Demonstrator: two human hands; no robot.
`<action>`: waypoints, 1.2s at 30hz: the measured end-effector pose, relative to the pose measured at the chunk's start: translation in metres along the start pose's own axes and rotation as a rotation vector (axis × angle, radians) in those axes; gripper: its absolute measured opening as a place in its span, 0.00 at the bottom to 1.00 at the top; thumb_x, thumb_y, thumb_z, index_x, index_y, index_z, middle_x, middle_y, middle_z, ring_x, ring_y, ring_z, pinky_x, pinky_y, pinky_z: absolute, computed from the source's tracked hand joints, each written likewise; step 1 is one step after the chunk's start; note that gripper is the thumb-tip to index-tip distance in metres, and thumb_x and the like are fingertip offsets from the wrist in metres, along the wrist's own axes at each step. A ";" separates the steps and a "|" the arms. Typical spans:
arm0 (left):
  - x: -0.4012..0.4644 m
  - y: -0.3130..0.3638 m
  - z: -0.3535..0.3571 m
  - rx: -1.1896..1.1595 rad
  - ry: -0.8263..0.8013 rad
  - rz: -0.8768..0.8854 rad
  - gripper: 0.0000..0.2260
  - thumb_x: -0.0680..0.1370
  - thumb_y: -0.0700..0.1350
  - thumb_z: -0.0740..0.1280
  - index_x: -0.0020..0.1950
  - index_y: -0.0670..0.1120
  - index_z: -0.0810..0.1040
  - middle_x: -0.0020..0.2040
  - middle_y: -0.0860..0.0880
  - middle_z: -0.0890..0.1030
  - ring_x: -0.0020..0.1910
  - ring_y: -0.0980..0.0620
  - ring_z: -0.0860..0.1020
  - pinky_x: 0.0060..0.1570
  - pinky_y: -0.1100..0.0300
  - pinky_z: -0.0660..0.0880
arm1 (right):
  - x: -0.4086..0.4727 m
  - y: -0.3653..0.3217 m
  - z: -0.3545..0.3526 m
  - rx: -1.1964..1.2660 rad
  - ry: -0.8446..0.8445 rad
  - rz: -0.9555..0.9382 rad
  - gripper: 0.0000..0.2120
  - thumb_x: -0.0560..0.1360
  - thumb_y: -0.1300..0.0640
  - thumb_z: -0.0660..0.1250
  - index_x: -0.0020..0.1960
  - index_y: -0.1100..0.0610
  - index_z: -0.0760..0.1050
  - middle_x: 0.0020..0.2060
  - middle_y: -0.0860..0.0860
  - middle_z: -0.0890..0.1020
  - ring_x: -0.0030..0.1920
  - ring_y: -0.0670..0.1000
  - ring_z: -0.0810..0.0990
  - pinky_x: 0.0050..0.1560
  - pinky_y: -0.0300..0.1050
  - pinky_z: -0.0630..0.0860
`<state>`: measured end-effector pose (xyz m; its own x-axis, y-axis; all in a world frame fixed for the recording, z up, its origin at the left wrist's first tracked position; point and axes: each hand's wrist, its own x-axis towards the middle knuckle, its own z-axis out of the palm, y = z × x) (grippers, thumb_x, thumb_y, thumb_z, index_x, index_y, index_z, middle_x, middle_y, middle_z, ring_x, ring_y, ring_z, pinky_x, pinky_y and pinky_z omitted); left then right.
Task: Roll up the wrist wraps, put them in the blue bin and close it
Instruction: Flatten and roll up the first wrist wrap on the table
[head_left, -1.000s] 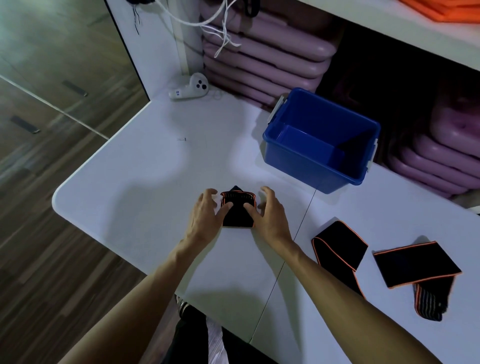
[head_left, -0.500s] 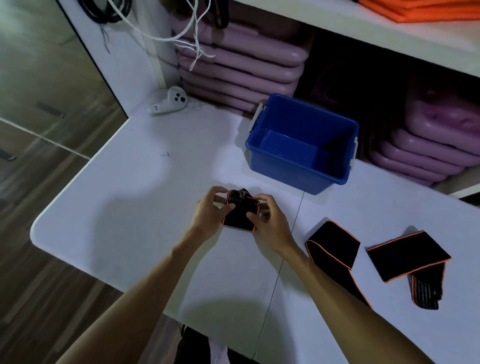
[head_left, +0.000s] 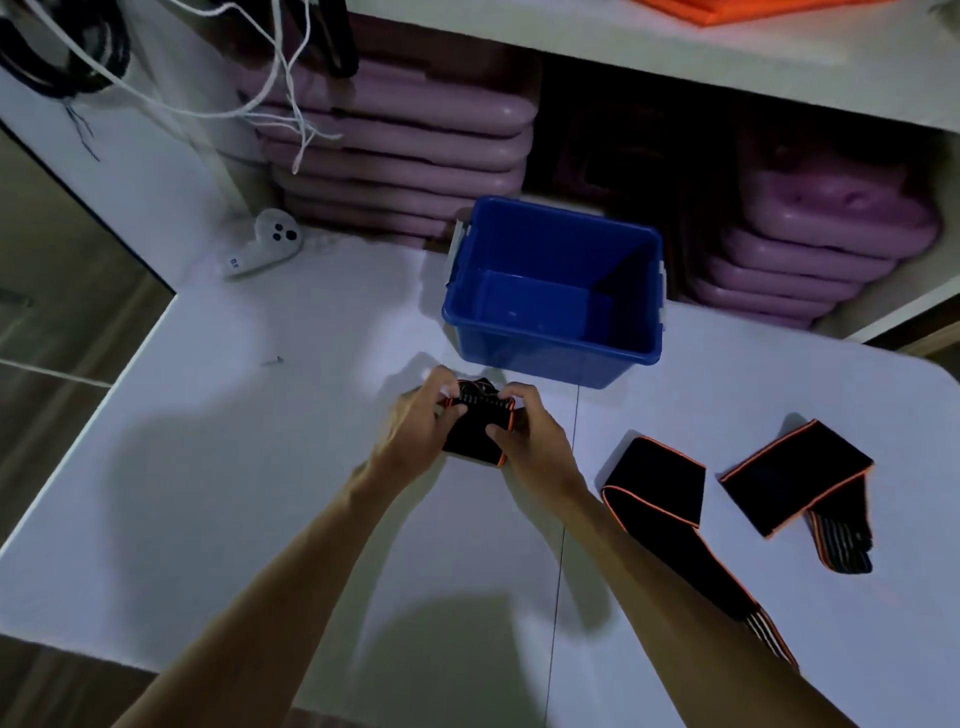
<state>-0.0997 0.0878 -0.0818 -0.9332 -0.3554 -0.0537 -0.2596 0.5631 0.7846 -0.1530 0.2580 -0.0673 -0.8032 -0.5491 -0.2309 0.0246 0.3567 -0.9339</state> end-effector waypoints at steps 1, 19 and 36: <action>0.001 -0.003 0.000 0.003 -0.009 0.014 0.06 0.75 0.48 0.62 0.49 0.50 0.68 0.42 0.45 0.81 0.38 0.44 0.78 0.40 0.50 0.78 | 0.000 -0.001 0.000 -0.027 0.004 -0.010 0.15 0.78 0.63 0.64 0.57 0.45 0.67 0.46 0.41 0.79 0.41 0.32 0.78 0.35 0.25 0.72; 0.024 0.004 -0.004 0.412 -0.359 -0.017 0.18 0.81 0.48 0.52 0.71 0.55 0.66 0.46 0.41 0.72 0.44 0.39 0.75 0.46 0.51 0.73 | 0.040 -0.001 -0.006 -0.523 -0.241 0.057 0.14 0.81 0.55 0.61 0.66 0.54 0.74 0.47 0.51 0.76 0.47 0.52 0.76 0.46 0.39 0.69; -0.003 -0.011 -0.002 -0.173 0.012 -0.135 0.17 0.72 0.44 0.73 0.58 0.47 0.74 0.48 0.52 0.81 0.42 0.60 0.80 0.37 0.76 0.72 | 0.023 0.004 0.004 -0.053 0.173 0.065 0.15 0.76 0.58 0.71 0.55 0.52 0.65 0.46 0.46 0.79 0.44 0.49 0.82 0.38 0.39 0.80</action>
<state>-0.0931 0.0812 -0.0887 -0.8894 -0.4288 -0.1587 -0.3345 0.3736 0.8652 -0.1692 0.2433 -0.0773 -0.8912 -0.3875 -0.2356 0.0517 0.4293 -0.9017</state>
